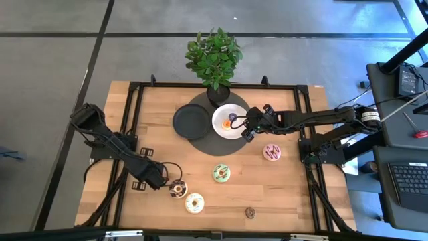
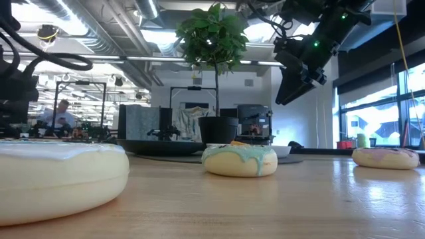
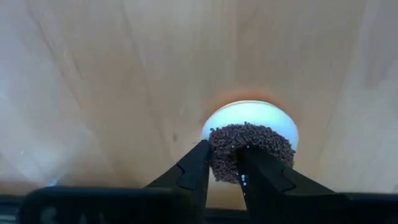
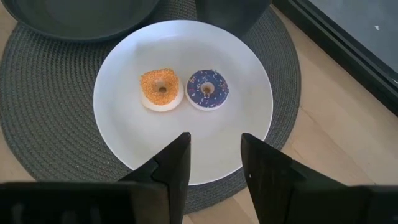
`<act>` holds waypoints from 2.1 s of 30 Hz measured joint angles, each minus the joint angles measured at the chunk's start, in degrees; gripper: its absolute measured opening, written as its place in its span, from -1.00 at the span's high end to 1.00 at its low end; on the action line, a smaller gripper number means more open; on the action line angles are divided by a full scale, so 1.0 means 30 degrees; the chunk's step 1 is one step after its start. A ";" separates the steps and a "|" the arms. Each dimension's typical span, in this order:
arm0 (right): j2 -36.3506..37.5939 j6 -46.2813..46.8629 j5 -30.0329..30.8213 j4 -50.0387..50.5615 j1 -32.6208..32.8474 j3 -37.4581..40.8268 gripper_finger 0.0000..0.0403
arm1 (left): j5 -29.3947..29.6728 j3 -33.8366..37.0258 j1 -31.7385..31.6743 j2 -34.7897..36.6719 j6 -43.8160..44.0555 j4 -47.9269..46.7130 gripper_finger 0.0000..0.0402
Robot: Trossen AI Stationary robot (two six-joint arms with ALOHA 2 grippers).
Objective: Pick & Place donuts
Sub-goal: Put the small black donut on the white plate
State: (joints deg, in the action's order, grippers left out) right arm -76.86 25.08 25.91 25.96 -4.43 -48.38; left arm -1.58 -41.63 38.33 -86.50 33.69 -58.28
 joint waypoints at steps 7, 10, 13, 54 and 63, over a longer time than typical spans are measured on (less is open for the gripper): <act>0.0000 -0.0043 0.0000 0.0000 0.0005 0.0000 0.29 | 0.0134 0.0000 -0.0107 0.0202 0.1618 0.0277 0.90; 0.0000 -0.0386 0.0007 0.0000 0.0002 0.0000 0.29 | 0.0975 0.0000 -0.0211 0.0965 0.3711 0.0292 0.96; 0.0000 -0.0501 0.0007 -0.0096 0.0007 0.0000 0.29 | 0.3522 0.0000 -0.0204 0.2128 0.5781 0.0507 0.97; -0.8370 -1.3972 -0.3522 -2.6263 0.3366 -0.1229 0.29 | 2.4117 -0.0007 -0.4946 0.4087 -0.4153 2.4508 0.93; -0.8633 -1.3949 -0.3526 -2.6482 0.3417 -0.1821 0.29 | 2.4151 -0.0007 -0.4940 0.4080 -0.4153 2.4601 0.93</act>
State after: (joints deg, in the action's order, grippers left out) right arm -102.76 -16.77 15.33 -53.49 5.82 -53.84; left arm 70.87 -41.65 23.51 -74.26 21.23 15.52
